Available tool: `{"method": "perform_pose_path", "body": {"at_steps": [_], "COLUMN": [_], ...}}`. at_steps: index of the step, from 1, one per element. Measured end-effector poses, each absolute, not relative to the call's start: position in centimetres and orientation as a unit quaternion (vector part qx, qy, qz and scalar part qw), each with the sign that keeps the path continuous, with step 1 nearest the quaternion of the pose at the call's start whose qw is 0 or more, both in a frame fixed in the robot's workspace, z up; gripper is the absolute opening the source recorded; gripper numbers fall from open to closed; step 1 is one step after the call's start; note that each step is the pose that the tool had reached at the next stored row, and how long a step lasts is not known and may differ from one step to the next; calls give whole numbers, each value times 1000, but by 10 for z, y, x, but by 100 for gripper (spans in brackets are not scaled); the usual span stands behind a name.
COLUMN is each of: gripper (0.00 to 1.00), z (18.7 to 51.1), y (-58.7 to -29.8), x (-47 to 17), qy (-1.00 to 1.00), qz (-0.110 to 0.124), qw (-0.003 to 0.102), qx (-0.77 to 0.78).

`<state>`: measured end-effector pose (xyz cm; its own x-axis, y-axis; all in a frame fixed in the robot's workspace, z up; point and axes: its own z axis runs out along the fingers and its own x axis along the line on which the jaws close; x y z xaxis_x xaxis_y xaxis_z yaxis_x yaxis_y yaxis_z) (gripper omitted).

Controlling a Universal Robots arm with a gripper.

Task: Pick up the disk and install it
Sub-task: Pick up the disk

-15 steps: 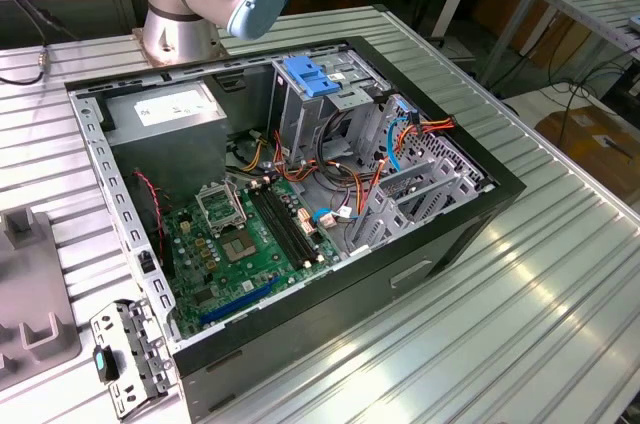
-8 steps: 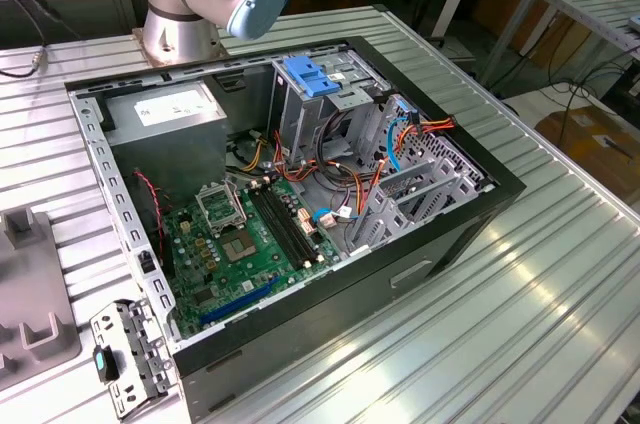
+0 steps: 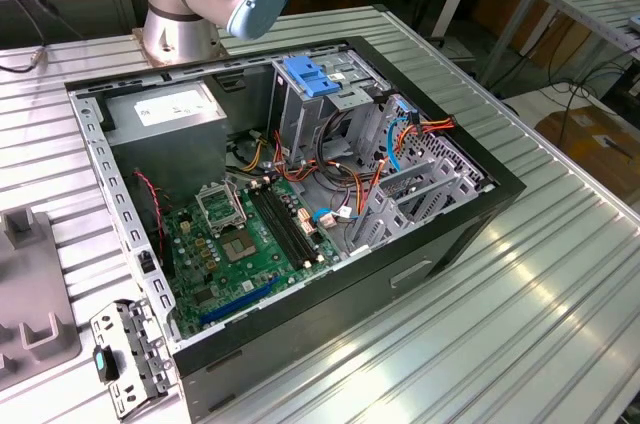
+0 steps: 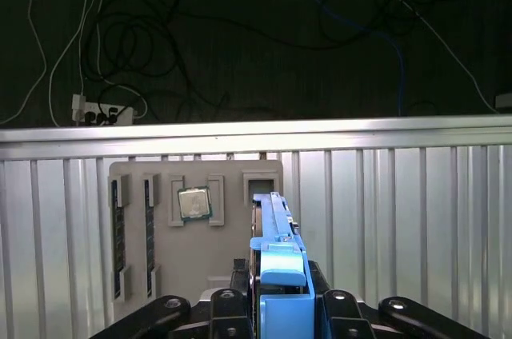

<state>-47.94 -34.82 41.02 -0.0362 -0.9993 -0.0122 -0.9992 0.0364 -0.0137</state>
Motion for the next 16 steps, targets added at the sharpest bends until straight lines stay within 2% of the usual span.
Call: {"method": "perform_pose_path", "body": {"at_steps": [16], "gripper": [37], "z": [428], "y": [-348], "x": [-479], "qy": [720], "qz": [0], "qw": [9], "qx": [-694]}}
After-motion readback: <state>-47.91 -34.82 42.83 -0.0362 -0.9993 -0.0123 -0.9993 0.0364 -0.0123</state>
